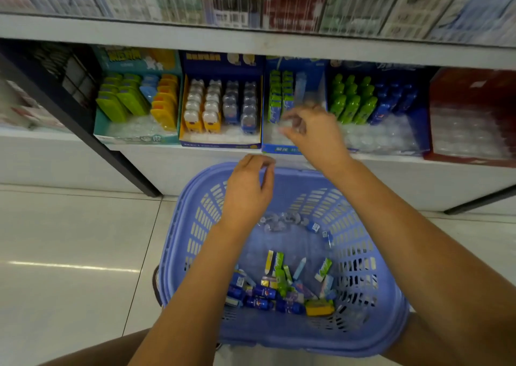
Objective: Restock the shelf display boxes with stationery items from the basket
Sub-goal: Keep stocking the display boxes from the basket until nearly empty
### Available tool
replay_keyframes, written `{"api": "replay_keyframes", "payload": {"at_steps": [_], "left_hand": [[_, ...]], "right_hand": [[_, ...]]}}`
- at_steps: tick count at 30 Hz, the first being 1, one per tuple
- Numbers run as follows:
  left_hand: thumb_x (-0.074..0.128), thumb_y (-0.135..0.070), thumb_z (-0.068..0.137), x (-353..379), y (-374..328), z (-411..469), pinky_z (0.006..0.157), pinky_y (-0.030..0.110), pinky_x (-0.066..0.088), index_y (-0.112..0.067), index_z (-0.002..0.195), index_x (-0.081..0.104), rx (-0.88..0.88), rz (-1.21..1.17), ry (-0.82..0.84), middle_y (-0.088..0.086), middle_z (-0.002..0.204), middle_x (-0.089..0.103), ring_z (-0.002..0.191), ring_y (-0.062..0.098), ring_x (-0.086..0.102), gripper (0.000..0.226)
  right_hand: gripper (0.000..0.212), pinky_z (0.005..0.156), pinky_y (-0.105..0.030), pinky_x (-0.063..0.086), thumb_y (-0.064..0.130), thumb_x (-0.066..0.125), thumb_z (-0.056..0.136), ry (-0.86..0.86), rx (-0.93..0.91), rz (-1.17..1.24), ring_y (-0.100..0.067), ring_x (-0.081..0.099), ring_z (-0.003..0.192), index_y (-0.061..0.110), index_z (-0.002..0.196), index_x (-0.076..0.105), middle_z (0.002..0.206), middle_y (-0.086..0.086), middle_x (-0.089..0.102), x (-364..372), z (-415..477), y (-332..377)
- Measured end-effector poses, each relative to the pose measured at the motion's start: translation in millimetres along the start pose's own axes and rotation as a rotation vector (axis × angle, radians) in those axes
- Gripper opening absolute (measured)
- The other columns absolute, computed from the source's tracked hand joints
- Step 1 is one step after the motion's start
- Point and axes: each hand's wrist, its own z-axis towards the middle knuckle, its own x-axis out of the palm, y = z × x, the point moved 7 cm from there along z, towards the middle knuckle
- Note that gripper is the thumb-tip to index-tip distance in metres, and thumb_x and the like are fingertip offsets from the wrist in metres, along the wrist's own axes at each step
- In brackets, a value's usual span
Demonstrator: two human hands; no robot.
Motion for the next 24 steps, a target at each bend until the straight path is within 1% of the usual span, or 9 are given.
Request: {"api": "replay_keyframes", "payload": {"at_steps": [3, 7, 9, 11, 12, 15, 17, 20, 24], "left_hand": [[0.050, -0.011, 0.093, 46.3, 45.8, -21.2, 0.073, 0.037, 0.048, -0.004, 0.101, 0.064, -0.184, 0.142, 0.309, 0.018, 0.096, 0.068, 0.089, 0.034, 0.063, 0.018], [0.041, -0.008, 0.098, 118.7, 101.0, -95.1, 0.093, 0.033, 0.041, -0.004, 0.133, 0.050, -0.334, 0.262, 0.926, 0.018, 0.134, 0.054, 0.118, 0.033, 0.053, 0.036], [0.040, -0.008, 0.099, 134.4, 122.1, -123.4, 0.096, 0.036, 0.040, -0.004, 0.137, 0.045, -0.389, 0.324, 1.066, 0.017, 0.138, 0.049, 0.120, 0.033, 0.049, 0.038], [0.043, -0.006, 0.097, 141.6, 135.3, -133.8, 0.093, 0.038, 0.043, -0.001, 0.132, 0.049, -0.434, 0.358, 1.085, 0.020, 0.132, 0.053, 0.115, 0.034, 0.052, 0.036], [0.045, -0.006, 0.096, 143.6, 140.2, -135.3, 0.094, 0.038, 0.043, -0.001, 0.132, 0.048, -0.464, 0.378, 1.082, 0.020, 0.132, 0.053, 0.116, 0.033, 0.053, 0.037], [0.046, -0.008, 0.096, 149.5, 153.1, -133.4, 0.097, 0.038, 0.043, 0.002, 0.133, 0.045, -0.557, 0.428, 1.041, 0.021, 0.133, 0.051, 0.119, 0.034, 0.051, 0.038], [0.047, -0.012, 0.097, 155.5, 159.2, -131.3, 0.095, 0.038, 0.044, 0.002, 0.125, 0.050, -0.592, 0.409, 0.977, 0.021, 0.126, 0.055, 0.116, 0.034, 0.053, 0.032], [0.055, -0.022, 0.094, 165.6, 166.6, -134.7, 0.092, 0.040, 0.047, 0.001, 0.119, 0.052, -0.647, 0.375, 0.916, 0.020, 0.119, 0.059, 0.110, 0.034, 0.057, 0.033], [0.056, -0.019, 0.094, 173.9, 168.8, -138.3, 0.087, 0.039, 0.048, 0.000, 0.120, 0.050, -0.692, 0.356, 0.888, 0.019, 0.118, 0.059, 0.106, 0.033, 0.058, 0.033]], "right_hand": [[0.014, 0.059, -0.017, 0.036, 0.026, 0.075, 0.078, 0.427, 0.195, -0.022, -0.010, 0.055, 0.071, 0.017, 0.087, 0.069, 0.083, -0.002, 0.066, 46.5, -62.4, -35.9], [0.033, 0.088, -0.033, 0.048, 0.017, 0.068, 0.085, 1.083, 0.412, -0.334, -0.027, 0.059, 0.107, 0.005, 0.115, 0.062, 0.118, -0.012, 0.061, 132.1, -166.2, -103.2], [0.026, 0.083, -0.033, 0.050, 0.018, 0.060, 0.091, 1.191, 0.613, -0.373, -0.025, 0.058, 0.092, 0.002, 0.110, 0.057, 0.104, -0.013, 0.057, 159.1, -200.7, -132.4], [0.022, 0.067, -0.026, 0.045, 0.023, 0.052, 0.096, 1.124, 0.875, -0.277, -0.016, 0.047, 0.068, 0.004, 0.106, 0.053, 0.080, -0.007, 0.047, 171.6, -223.5, -153.1], [0.025, 0.067, -0.024, 0.044, 0.025, 0.048, 0.098, 1.104, 0.981, -0.209, -0.016, 0.047, 0.069, 0.005, 0.112, 0.053, 0.080, -0.007, 0.048, 177.7, -235.4, -159.3], [0.038, 0.092, -0.031, 0.044, 0.032, 0.045, 0.099, 1.081, 1.079, -0.124, -0.025, 0.052, 0.111, 0.005, 0.125, 0.052, 0.120, -0.011, 0.056, 195.0, -264.6, -167.8], [0.042, 0.093, -0.035, 0.045, 0.037, 0.050, 0.096, 0.971, 1.103, -0.169, -0.029, 0.053, 0.116, 0.004, 0.122, 0.056, 0.125, -0.014, 0.057, 196.3, -274.2, -174.3], [0.032, 0.076, -0.032, 0.045, 0.031, 0.056, 0.093, 0.852, 1.194, -0.022, -0.028, 0.059, 0.097, 0.003, 0.107, 0.061, 0.105, -0.015, 0.061, 196.9, -272.7, -184.1], [0.023, 0.072, -0.036, 0.053, 0.021, 0.052, 0.095, 0.569, 1.285, 0.502, -0.024, 0.058, 0.068, 0.006, 0.079, 0.060, 0.074, -0.011, 0.059, 191.3, -238.9, -173.1]]}}
